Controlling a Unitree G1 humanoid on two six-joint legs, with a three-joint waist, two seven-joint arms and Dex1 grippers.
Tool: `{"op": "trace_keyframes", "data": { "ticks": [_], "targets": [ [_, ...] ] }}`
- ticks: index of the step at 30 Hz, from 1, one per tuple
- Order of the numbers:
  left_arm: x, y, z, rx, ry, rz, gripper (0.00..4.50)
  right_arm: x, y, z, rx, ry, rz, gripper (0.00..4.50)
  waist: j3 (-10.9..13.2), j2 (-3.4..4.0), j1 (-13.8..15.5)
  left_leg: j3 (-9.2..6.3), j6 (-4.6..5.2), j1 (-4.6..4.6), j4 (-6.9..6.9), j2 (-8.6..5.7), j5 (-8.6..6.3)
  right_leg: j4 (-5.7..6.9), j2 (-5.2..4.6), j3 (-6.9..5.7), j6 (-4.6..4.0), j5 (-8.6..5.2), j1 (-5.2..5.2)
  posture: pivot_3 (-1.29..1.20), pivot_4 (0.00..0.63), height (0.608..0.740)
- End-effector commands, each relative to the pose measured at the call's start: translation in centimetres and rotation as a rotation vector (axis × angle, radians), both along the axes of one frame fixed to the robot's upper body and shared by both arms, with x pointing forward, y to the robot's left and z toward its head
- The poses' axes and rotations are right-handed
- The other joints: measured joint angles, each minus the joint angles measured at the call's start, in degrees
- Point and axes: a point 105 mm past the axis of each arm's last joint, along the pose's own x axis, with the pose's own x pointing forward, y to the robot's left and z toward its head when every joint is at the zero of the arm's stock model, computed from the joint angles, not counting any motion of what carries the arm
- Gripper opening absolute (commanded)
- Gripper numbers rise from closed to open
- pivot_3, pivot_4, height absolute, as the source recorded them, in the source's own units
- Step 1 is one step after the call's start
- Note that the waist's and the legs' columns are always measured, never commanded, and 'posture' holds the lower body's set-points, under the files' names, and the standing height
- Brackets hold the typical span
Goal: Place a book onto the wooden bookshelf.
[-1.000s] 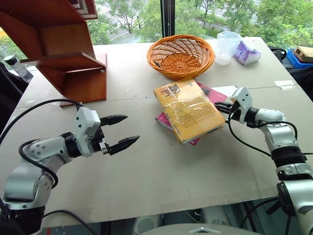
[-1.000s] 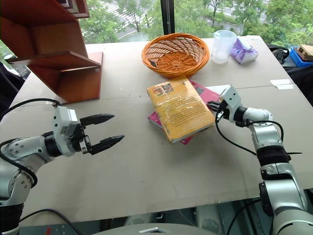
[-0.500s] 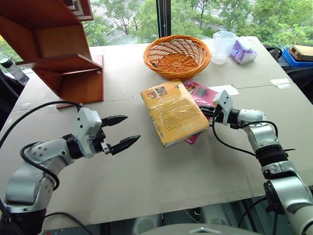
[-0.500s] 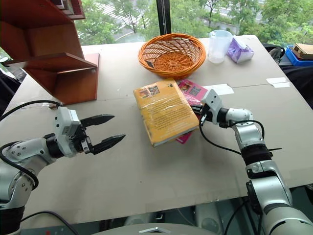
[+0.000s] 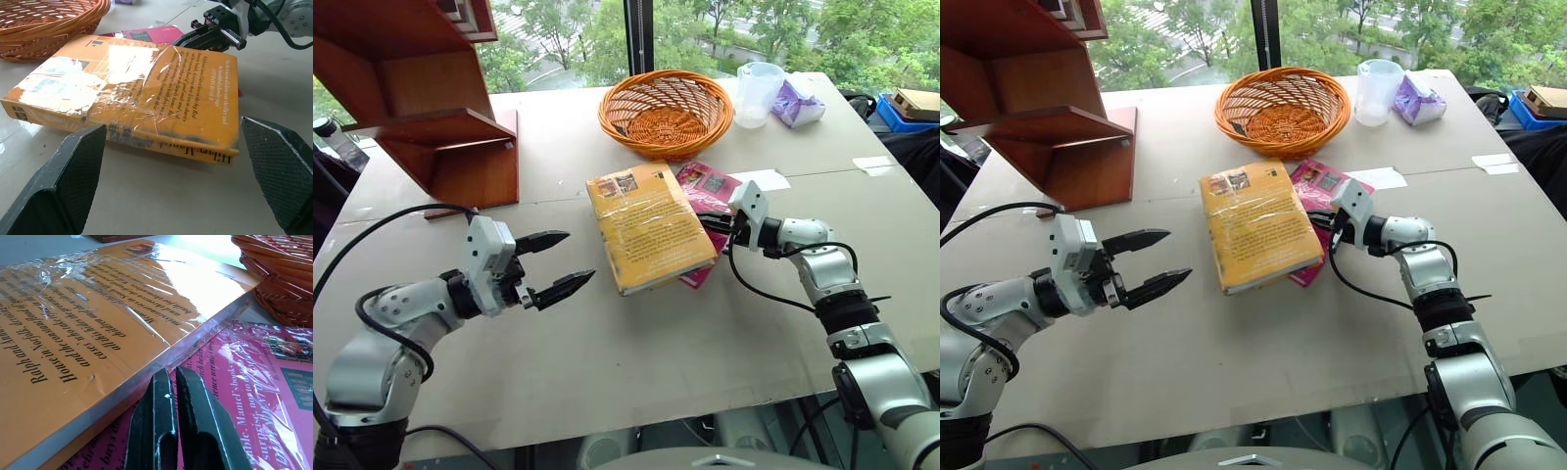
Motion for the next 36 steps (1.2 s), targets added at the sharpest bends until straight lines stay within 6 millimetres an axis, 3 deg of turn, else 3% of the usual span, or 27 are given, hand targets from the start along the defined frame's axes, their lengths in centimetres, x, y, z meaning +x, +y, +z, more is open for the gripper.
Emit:
{"op": "trace_keyframes", "data": {
  "ticks": [1, 3, 6, 10, 12, 14, 19, 22, 28, 32, 36],
  "targets": [
    [0.7, 0.6, 1.0, -0.118, -0.009, 0.080, 4.50, 0.2, -1.3, 1.9, 0.017, -0.074, -0.046, 0.02, 0.00, 0.00, 0.02, -0.01, 0.00, 0.00, 0.00, 0.00, 0.00, 0.00, 0.00, 0.01, 0.00, 0.00, 0.00, 0.00, 0.150, 0.740],
    [1.6, 1.4, 0.4, -0.205, 0.043, 0.177, 4.50, -0.1, -3.0, 2.2, -0.001, -0.095, -0.084, 0.02, 0.00, 0.00, 0.32, -0.04, 0.00, -0.01, 0.00, -0.01, 0.00, 0.01, -0.04, 0.02, 0.00, 0.00, 0.01, 0.00, 0.150, 0.740],
    [2.8, 3.0, -2.3, -0.260, 0.192, 0.360, 4.50, -1.8, -5.0, 3.1, -0.017, -0.118, -0.081, 0.02, 0.00, 0.00, 0.90, -0.08, 0.00, -0.03, 0.05, -0.04, 0.00, 0.02, -0.07, 0.02, 0.02, 0.01, 0.02, 0.00, 0.150, 0.740],
    [4.0, 2.6, -4.4, -0.699, 0.581, 0.361, 4.50, -6.3, -6.3, 5.3, 0.045, -0.087, -0.008, 0.02, 0.01, -0.04, 1.29, -0.08, 0.02, -0.03, 0.07, -0.04, -0.01, 0.04, -0.06, 0.00, 0.03, 0.00, 0.03, 0.00, 0.150, 0.740],
    [4.4, 2.1, -4.8, -0.780, 0.694, 0.321, 4.50, -7.9, -6.2, 5.9, 0.065, -0.060, 0.019, 0.88, 0.02, -0.10, 1.39, -0.18, 0.02, -0.04, 0.10, -0.03, -0.01, 0.11, -0.04, -0.07, 0.04, 0.00, 0.05, 0.00, 0.150, 0.740],
    [4.3, 0.1, -5.3, -0.825, 0.868, 0.200, 4.50, -10.1, -6.0, 6.6, 0.078, -0.039, 0.054, 1.82, 0.04, -0.17, 1.39, -0.22, 0.02, 0.02, 0.16, -0.03, -0.01, 0.26, -0.01, -0.16, 0.06, -0.01, 0.06, 0.00, 0.150, 0.740],
    [4.9, -3.4, -5.8, -0.817, 1.101, 0.032, 4.50, -14.1, -4.7, 7.4, 0.132, 0.006, 0.122, 4.24, 0.02, -0.25, 1.40, -0.16, 0.02, 0.23, 0.28, -0.06, 0.00, 0.46, -0.01, -0.24, 0.29, -0.16, 0.23, 0.00, 0.150, 0.740],
    [5.4, -5.2, -5.9, -0.782, 1.182, -0.033, 4.50, -16.4, -4.2, 7.5, 0.166, 0.069, 0.153, 4.42, -0.01, -0.30, 1.49, -0.17, 0.01, 0.24, 0.34, -0.07, 0.01, 0.56, -0.02, -0.23, 0.28, -0.17, 0.23, 0.00, 0.150, 0.740],
    [6.0, -7.0, -6.2, -0.784, 1.283, -0.102, 4.50, -18.4, -3.6, 8.1, 0.207, 0.105, 0.165, 4.42, -0.04, -0.34, 1.49, -0.08, 0.00, 0.28, 0.35, -0.07, 0.01, 0.58, -0.04, -0.07, 0.26, -0.18, 0.21, 0.00, 0.150, 0.740],
    [6.3, -7.5, -7.3, -0.782, 1.340, -0.085, 3.25, -18.5, -4.1, 8.0, 0.195, 0.127, 0.148, 4.50, -0.09, -0.39, 1.71, -0.10, 0.00, 0.27, 0.36, -0.12, 0.01, 0.58, -0.09, -0.09, 0.14, -0.25, 0.23, 0.00, 0.150, 0.740],
    [6.5, -7.4, -7.4, -0.800, 1.335, -0.078, 1.32, -18.0, -4.3, 8.0, 0.196, 0.112, 0.127, 4.50, -0.12, -0.36, 1.74, -0.08, 0.01, 0.29, 0.37, -0.15, 0.01, 0.58, -0.17, -0.05, 0.08, -0.30, 0.25, 0.00, 0.150, 0.740]
  ]
}}
